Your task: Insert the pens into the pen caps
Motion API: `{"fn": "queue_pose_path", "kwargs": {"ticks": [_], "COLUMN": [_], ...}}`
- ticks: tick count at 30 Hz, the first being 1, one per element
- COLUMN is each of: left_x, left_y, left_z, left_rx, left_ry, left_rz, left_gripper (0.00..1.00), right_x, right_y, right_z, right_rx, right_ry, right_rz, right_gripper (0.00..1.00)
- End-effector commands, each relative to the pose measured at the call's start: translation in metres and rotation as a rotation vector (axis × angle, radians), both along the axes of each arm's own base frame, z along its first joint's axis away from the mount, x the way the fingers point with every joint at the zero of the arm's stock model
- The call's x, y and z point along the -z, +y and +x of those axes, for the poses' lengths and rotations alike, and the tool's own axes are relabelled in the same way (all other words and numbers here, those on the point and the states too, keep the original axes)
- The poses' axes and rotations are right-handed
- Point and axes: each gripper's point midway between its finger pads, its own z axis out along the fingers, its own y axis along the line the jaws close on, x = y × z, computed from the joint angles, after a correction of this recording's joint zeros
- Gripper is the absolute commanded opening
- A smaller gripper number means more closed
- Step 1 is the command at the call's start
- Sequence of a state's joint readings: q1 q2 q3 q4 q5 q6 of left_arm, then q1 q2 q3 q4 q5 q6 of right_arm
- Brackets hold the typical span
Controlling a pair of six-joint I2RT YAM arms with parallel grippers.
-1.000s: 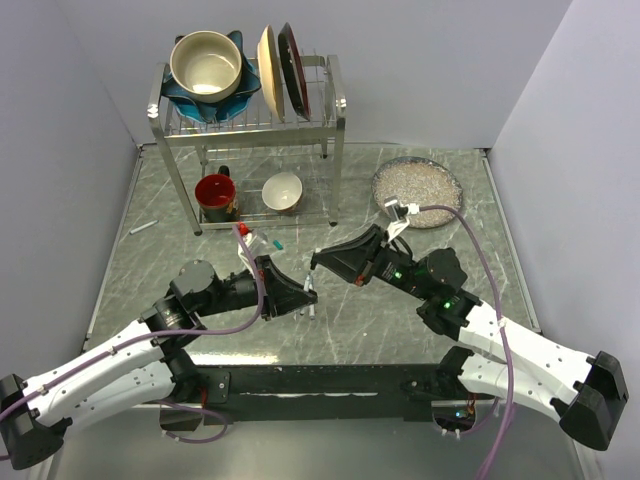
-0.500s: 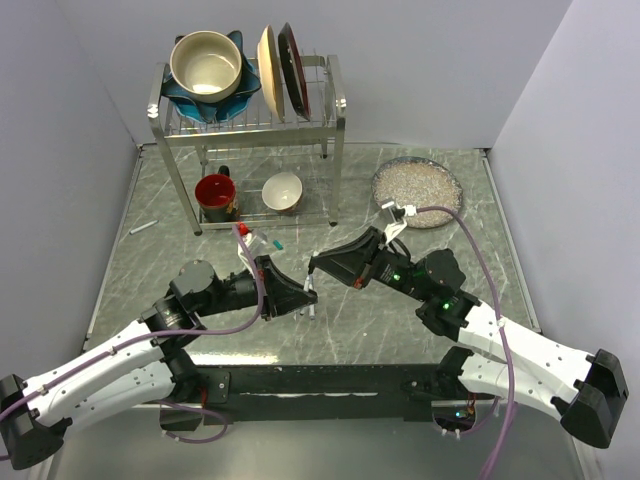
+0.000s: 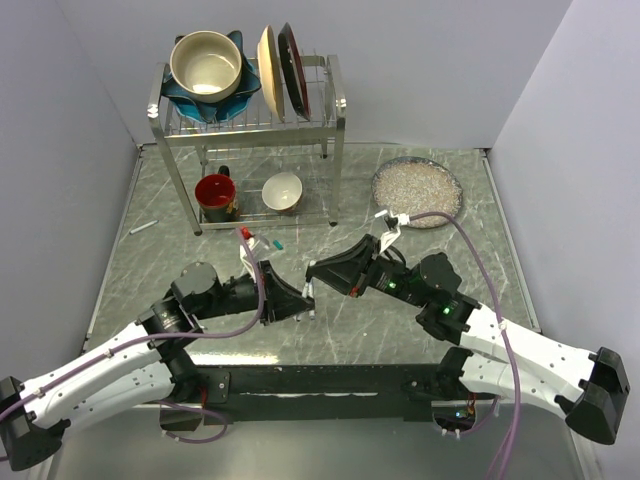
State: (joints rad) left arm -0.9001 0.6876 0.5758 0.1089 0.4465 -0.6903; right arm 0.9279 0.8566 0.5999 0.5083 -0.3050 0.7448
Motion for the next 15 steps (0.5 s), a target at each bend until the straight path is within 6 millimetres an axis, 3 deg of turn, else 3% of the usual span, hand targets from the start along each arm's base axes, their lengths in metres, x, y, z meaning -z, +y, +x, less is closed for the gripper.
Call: {"fn": "queue_pose_path", "kwargs": {"ticks": [1, 10, 15], "left_x": [-0.027, -0.027, -0.027], "left_y": [0.005, 0.001, 0.001], "left_z": [0.016, 0.016, 0.024], "left_rx": [-0.093, -0.078, -0.117], "left_ry": [-0.088, -0.086, -0.084], "left_rz": [-0.071, -0.07, -0.064], "left_gripper": [0.01, 0.01, 0.01], "right_x": [0.035, 0.044, 0.046], "right_y": [0.004, 0.0, 0.004], "right_z": [-0.022, -0.016, -0.024], "right_rx": [-0.075, -0.013, -0.054], "right_ry": [-0.021, -0.056, -0.017], "right_rz": [-0.138, -0.166, -0.133], "right_gripper": [0.0, 0.0, 0.0]}}
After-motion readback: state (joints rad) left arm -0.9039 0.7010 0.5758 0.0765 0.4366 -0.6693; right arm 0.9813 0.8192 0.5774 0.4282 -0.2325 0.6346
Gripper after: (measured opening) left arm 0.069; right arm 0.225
